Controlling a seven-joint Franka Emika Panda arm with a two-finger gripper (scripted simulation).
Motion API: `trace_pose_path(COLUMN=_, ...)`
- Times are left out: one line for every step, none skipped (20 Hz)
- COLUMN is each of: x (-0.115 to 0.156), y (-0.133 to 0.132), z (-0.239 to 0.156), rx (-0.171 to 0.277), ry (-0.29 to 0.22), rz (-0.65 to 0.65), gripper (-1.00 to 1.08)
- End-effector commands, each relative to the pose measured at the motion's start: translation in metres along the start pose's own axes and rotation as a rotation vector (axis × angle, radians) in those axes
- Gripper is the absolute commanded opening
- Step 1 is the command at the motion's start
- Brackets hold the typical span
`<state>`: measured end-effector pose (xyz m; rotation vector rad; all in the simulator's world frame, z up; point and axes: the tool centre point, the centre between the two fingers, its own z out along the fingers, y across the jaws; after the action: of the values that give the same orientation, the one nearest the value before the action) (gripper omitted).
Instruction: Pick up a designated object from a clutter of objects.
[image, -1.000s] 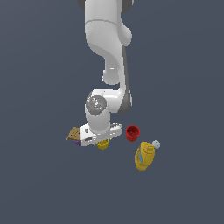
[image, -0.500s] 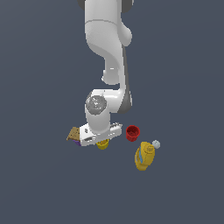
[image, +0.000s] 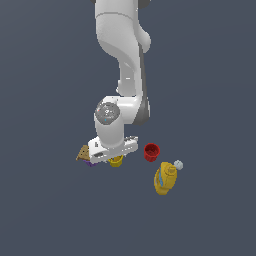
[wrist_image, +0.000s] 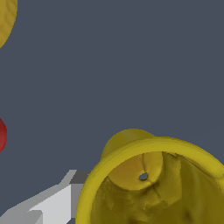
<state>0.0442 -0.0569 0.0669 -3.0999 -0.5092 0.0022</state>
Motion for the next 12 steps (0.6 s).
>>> trace_pose_path(x=-0.004, y=0.002, z=-0.013, rx=-0.001, ry=0.002, rz=0.0, gripper=-1.0)
trace_pose_path(x=-0.007, y=0.003, z=-0.018, rx=-0.001, ry=0.002, rz=0.0, gripper=-1.0)
trace_pose_path(x=-0.009, y=0.004, z=-0.024, rx=-0.001, ry=0.002, rz=0.0, gripper=-1.0)
trace_pose_path(x=-0.012, y=0.005, z=-0.031, rx=-0.001, ry=0.002, rz=0.0, gripper=-1.0)
trace_pose_path(x=-0.015, y=0.006, z=-0.038, rx=-0.001, ry=0.002, rz=0.0, gripper=-1.0)
trace_pose_path(x=-0.019, y=0.007, z=-0.046, rx=-0.001, ry=0.002, rz=0.0, gripper=-1.0)
trace_pose_path(x=-0.022, y=0.009, z=-0.054, rx=-0.001, ry=0.002, rz=0.0, gripper=-1.0)
trace_pose_path(x=-0.026, y=0.01, z=-0.063, rx=-0.001, ry=0.002, rz=0.0, gripper=-1.0)
trace_pose_path(x=-0.03, y=0.011, z=-0.072, rx=-0.001, ry=0.002, rz=0.0, gripper=-1.0)
trace_pose_path(x=-0.034, y=0.013, z=-0.081, rx=-0.001, ry=0.002, rz=0.0, gripper=-1.0)
trace_pose_path(x=-0.037, y=0.014, z=-0.091, rx=-0.001, ry=0.002, rz=0.0, gripper=-1.0)
trace_pose_path(x=-0.042, y=0.016, z=-0.1, rx=-0.001, ry=0.002, rz=0.0, gripper=-1.0)
